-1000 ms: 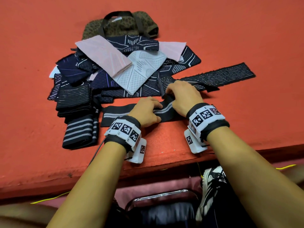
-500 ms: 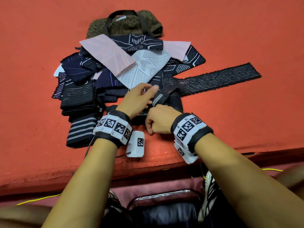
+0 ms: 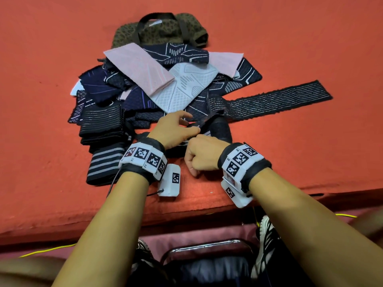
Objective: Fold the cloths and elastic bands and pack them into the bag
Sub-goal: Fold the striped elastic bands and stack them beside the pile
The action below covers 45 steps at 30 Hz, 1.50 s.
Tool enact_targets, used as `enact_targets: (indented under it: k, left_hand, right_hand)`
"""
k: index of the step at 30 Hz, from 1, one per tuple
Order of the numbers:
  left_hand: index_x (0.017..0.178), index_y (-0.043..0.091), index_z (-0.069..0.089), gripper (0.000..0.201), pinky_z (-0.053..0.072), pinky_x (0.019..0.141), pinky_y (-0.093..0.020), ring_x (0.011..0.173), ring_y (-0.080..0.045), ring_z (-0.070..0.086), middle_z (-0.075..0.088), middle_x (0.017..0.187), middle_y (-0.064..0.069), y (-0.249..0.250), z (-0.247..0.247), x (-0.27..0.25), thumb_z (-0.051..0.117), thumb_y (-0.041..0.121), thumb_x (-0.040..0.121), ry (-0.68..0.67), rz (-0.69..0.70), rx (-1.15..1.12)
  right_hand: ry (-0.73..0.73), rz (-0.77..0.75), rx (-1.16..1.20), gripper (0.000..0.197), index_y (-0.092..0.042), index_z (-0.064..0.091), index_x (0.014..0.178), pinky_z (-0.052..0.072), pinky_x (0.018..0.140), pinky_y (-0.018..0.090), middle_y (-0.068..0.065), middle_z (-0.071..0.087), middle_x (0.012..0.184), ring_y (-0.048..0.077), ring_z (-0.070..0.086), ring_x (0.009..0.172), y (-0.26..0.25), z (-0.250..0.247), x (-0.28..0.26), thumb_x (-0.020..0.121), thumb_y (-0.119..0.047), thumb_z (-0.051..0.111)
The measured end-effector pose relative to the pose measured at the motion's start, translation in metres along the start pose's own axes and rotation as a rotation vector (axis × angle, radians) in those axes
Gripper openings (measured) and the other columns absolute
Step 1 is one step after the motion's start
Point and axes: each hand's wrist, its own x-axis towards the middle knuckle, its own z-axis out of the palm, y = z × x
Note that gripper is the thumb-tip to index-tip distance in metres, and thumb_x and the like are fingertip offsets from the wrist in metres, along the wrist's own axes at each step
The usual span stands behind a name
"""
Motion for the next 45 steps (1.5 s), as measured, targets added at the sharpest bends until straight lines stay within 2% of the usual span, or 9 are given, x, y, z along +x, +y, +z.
enact_targets:
  k: [5, 8, 11, 16, 24, 28, 35, 39, 45]
  left_hand:
    - [0.101, 0.017, 0.061, 0.025, 0.046, 0.075, -0.028, 0.089, -0.021, 0.062, 0.067, 0.096, -0.002, 0.001, -0.004, -0.005, 0.068, 0.023, 0.078, 0.102, 0.045, 0.145]
    - [0.105, 0.019, 0.062, 0.037, 0.055, 0.083, -0.035, 0.090, -0.022, 0.067, 0.070, 0.100, -0.002, -0.006, -0.006, -0.008, 0.070, 0.022, 0.070, 0.136, 0.004, 0.055]
    - [0.097, 0.021, 0.064, 0.038, 0.059, 0.081, -0.043, 0.086, -0.023, 0.070, 0.072, 0.094, 0.000, -0.015, -0.011, -0.010, 0.064, 0.024, 0.060, 0.169, -0.045, 0.015]
    - [0.088, 0.016, 0.066, 0.017, 0.059, 0.081, -0.043, 0.084, -0.026, 0.069, 0.072, 0.088, -0.004, -0.023, -0.023, -0.010, 0.063, 0.022, 0.072, 0.217, -0.115, 0.049]
    - [0.086, 0.011, 0.071, 0.015, 0.050, 0.076, -0.032, 0.086, -0.028, 0.065, 0.071, 0.086, -0.009, -0.031, -0.028, -0.012, 0.065, 0.024, 0.081, 0.199, -0.197, 0.141]
    - [0.083, 0.011, 0.070, 0.014, 0.047, 0.074, -0.030, 0.086, -0.028, 0.064, 0.070, 0.086, -0.009, -0.028, -0.028, -0.013, 0.066, 0.024, 0.082, 0.144, -0.213, 0.146]
    - [0.075, 0.017, 0.071, 0.007, 0.055, 0.079, -0.037, 0.077, -0.024, 0.066, 0.071, 0.078, -0.003, -0.018, -0.013, -0.013, 0.070, 0.024, 0.075, -0.007, -0.152, 0.064]
    - [0.091, 0.011, 0.073, 0.027, 0.056, 0.086, -0.039, 0.089, -0.024, 0.068, 0.074, 0.091, -0.006, -0.020, -0.015, -0.012, 0.069, 0.030, 0.071, 0.017, -0.168, 0.103]
    - [0.085, 0.004, 0.071, 0.020, 0.048, 0.067, -0.030, 0.088, -0.029, 0.066, 0.070, 0.085, -0.010, -0.026, -0.025, -0.013, 0.070, 0.024, 0.079, 0.099, -0.223, 0.182]
  right_hand:
    - [0.116, -0.005, 0.143, 0.025, -0.031, 0.071, 0.060, 0.057, 0.078, 0.033, -0.014, 0.069, 0.064, 0.007, 0.066, 0.073, 0.012, -0.008, 0.000, 0.064, -0.012, 0.054]
    - [0.334, 0.060, 0.209, 0.027, -0.032, 0.068, 0.063, 0.056, 0.077, 0.033, -0.012, 0.069, 0.069, 0.013, 0.066, 0.076, 0.022, -0.015, 0.002, 0.064, -0.015, 0.048]
    - [0.541, 0.147, 0.093, 0.030, -0.030, 0.067, 0.087, 0.049, 0.090, 0.040, -0.007, 0.062, 0.093, 0.024, 0.058, 0.099, 0.038, -0.022, 0.007, 0.071, -0.012, 0.048]
    - [0.434, 0.313, 0.006, 0.036, -0.018, 0.057, 0.122, 0.041, 0.097, 0.040, 0.008, 0.056, 0.124, 0.030, 0.052, 0.117, 0.065, -0.020, 0.009, 0.089, -0.034, 0.056]
    - [0.409, 0.267, 0.146, 0.027, -0.023, 0.062, 0.114, 0.040, 0.085, 0.026, 0.001, 0.063, 0.116, 0.023, 0.057, 0.110, 0.074, -0.017, 0.008, 0.090, -0.035, 0.063]
    - [0.331, 0.278, 0.001, 0.031, -0.022, 0.065, 0.121, 0.045, 0.098, 0.033, 0.005, 0.063, 0.125, 0.027, 0.055, 0.118, 0.076, -0.018, 0.008, 0.091, -0.029, 0.063]
    - [0.324, 0.404, -0.103, 0.037, -0.036, 0.071, 0.112, 0.053, 0.092, 0.041, 0.003, 0.067, 0.118, 0.029, 0.060, 0.109, 0.083, -0.036, 0.000, 0.081, -0.019, 0.061]
    - [0.364, 0.386, -0.129, 0.026, -0.031, 0.070, 0.112, 0.050, 0.092, 0.040, 0.005, 0.066, 0.118, 0.030, 0.058, 0.112, 0.082, -0.036, 0.000, 0.089, -0.031, 0.058]
    - [0.321, 0.326, -0.017, 0.023, -0.032, 0.066, 0.107, 0.047, 0.097, 0.041, 0.001, 0.067, 0.112, 0.027, 0.059, 0.108, 0.073, -0.032, 0.000, 0.087, -0.039, 0.055]
